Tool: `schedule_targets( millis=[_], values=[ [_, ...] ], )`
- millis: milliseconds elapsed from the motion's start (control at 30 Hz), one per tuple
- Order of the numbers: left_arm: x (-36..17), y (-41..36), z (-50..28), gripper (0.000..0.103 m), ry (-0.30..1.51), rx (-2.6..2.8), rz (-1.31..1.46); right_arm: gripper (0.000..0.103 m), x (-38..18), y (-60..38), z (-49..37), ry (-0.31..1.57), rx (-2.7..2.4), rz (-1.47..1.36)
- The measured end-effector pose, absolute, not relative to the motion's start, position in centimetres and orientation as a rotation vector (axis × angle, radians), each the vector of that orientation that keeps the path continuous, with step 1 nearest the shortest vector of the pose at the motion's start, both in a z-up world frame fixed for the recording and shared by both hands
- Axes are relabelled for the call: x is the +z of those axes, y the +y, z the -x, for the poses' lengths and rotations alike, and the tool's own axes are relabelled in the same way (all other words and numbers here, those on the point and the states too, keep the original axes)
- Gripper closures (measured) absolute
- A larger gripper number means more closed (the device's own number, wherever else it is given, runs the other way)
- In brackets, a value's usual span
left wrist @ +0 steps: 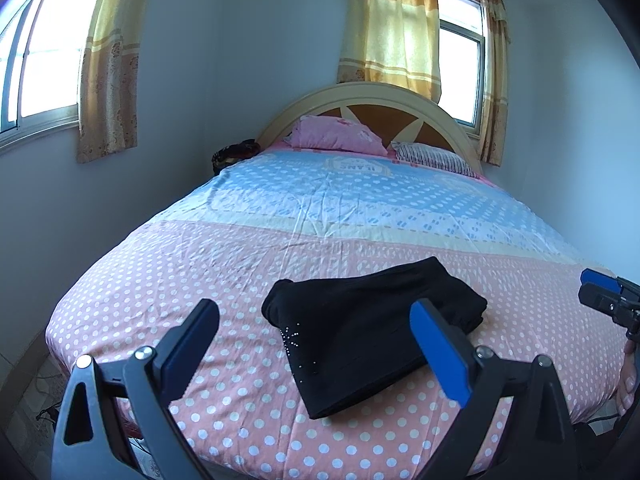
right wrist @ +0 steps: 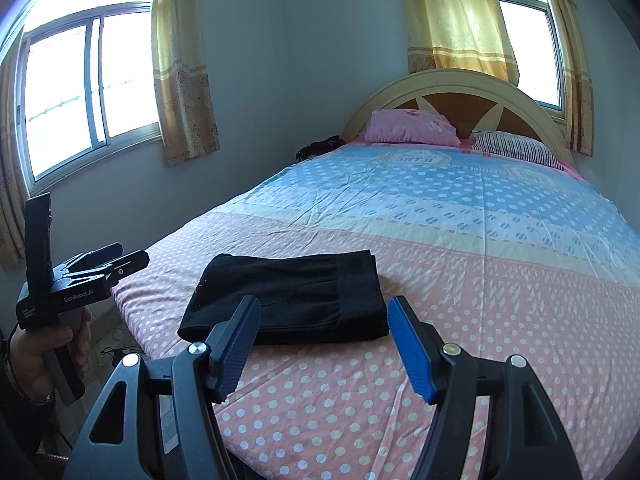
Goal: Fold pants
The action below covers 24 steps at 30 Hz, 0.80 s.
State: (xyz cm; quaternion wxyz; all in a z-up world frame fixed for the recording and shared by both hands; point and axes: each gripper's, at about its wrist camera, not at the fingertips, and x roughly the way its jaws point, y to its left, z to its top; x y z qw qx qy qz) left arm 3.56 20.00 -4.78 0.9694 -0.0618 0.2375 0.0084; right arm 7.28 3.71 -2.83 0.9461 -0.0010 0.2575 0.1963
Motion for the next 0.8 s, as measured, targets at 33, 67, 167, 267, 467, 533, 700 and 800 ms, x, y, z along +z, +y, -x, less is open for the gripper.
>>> schedule_targets(
  millis=[33, 67, 167, 267, 467, 533, 700, 800],
  values=[
    [-4.8, 20.03, -3.59, 0.004, 0.481, 0.017, 0.125, 0.036, -2.83, 3.73, -7.29, 0.524, 0.4, 0.002],
    [-4.84, 20.04, -3.63, 0.004, 0.483, 0.017, 0.126, 0.036, -2.84, 3.73, -7.29, 0.525, 0.4, 0.002],
    [-4.92, 19.99, -3.67, 0.004, 0.487, 0.018, 0.129, 0.036, -2.88, 3.83, -7.32, 0.528, 0.403, 0.001],
    [-4.91, 19.83, -3.6, 0.004, 0.487, 0.018, 0.124, 0.036, -2.91, 4.03, -7.23, 0.529, 0.407, 0.006],
    [-4.95, 19.69, -3.66, 0.004, 0.493, 0.017, 0.121, 0.036, -2.89, 4.06, -7.19, 0.527, 0.409, 0.005],
    [-4.97, 19.67, -3.64, 0.004, 0.494, 0.018, 0.12, 0.036, -2.88, 4.03, -7.17, 0.527, 0.408, 0.005],
    [-4.86, 19.53, -3.68, 0.0, 0.491, 0.022, 0.112, 0.036, -3.11, 4.09, -7.19, 0.534, 0.406, 0.001],
    [-4.65, 19.47, -3.63, 0.0, 0.482, 0.027, 0.106, 0.036, -3.15, 4.11, -7.19, 0.534, 0.406, 0.0]
  ],
)
